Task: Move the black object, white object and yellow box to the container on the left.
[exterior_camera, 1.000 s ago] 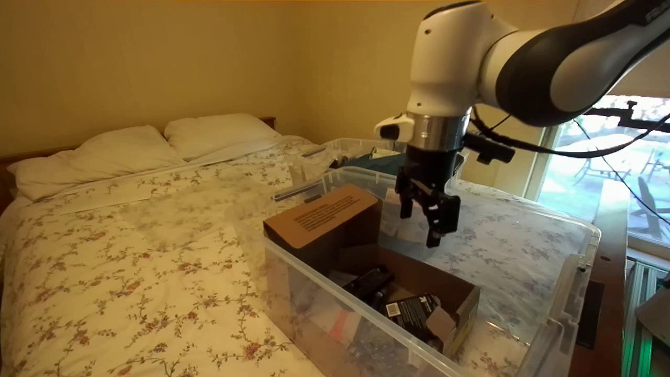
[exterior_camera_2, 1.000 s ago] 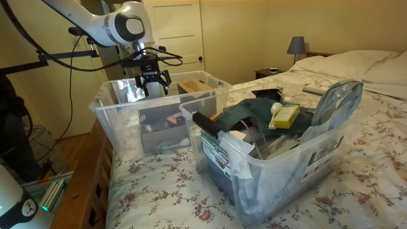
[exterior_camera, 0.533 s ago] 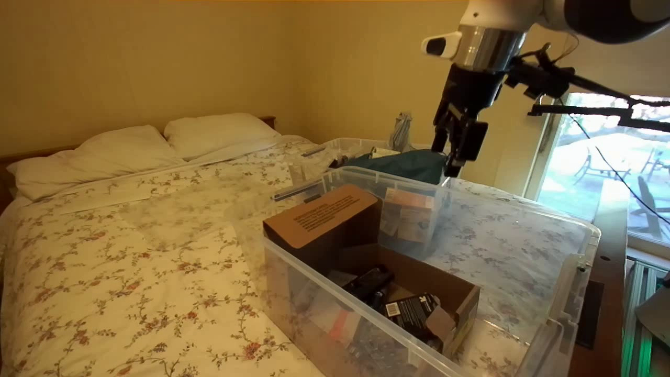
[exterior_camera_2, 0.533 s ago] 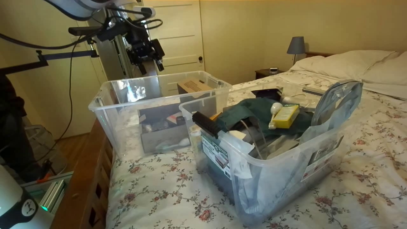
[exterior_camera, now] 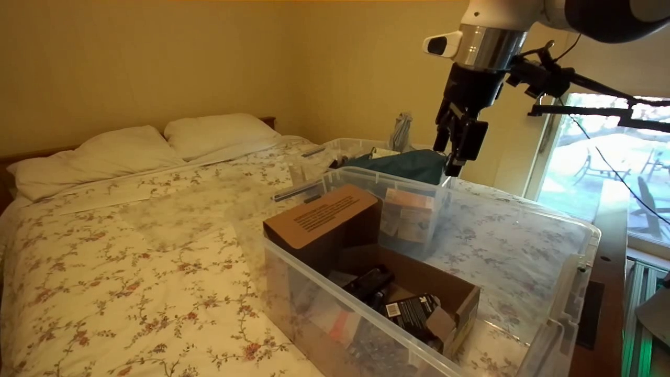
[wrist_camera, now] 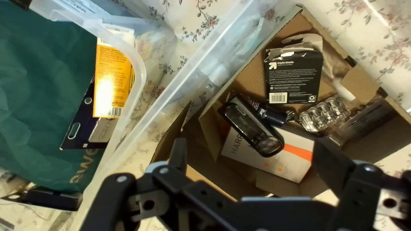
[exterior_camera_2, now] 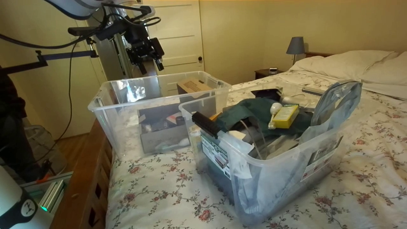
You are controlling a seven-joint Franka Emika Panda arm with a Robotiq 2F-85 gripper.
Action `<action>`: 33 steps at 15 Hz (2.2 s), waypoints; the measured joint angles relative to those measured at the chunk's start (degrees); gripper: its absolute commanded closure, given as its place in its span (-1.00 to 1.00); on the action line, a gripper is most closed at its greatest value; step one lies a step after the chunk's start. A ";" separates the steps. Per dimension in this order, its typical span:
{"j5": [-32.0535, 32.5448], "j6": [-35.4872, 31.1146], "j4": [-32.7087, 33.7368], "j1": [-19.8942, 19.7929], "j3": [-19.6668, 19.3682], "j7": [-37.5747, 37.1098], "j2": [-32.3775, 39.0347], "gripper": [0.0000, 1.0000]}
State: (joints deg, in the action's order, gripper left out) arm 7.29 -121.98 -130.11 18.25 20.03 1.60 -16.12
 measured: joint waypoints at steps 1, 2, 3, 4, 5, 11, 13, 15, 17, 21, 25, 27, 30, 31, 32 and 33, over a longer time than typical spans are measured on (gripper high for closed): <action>0.86 1.04 0.30 -0.77 -0.14 -1.66 0.11 -1.00; 2.71 1.94 1.02 -2.20 -0.54 -3.41 0.27 -1.00; 5.19 2.97 2.28 -4.02 -1.24 -4.55 0.61 -1.00; 7.96 4.01 4.06 -6.05 -2.16 -5.20 1.15 -1.00; 10.91 5.19 6.25 -8.10 -3.10 -5.79 1.99 -1.00; 25.87 7.45 24.64 -13.70 -7.46 -2.75 13.92 -1.00; 24.92 1.50 30.58 -13.78 -8.62 0.59 18.83 -1.00; 22.37 -0.66 36.58 -13.67 -9.93 2.81 24.06 -1.00; 21.10 -0.44 40.68 -13.64 -10.57 3.64 27.80 -1.00; 21.11 -0.06 42.33 -12.78 -11.48 2.99 29.30 -1.00; 22.92 0.92 44.58 -11.91 -15.65 -0.10 33.68 -1.00; 22.50 1.00 48.08 -12.13 -17.39 0.29 39.14 -1.00; 19.72 2.40 54.02 -12.21 -18.09 3.29 47.53 -1.00; 18.70 2.97 55.75 -12.09 -18.08 4.38 49.83 -1.00; 18.24 3.25 57.32 -11.89 -18.07 5.16 51.87 -1.00; 18.11 3.53 58.83 -11.65 -18.07 5.68 53.74 -1.00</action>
State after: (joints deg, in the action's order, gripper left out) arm 25.40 -118.45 -71.28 6.60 1.96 7.28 37.62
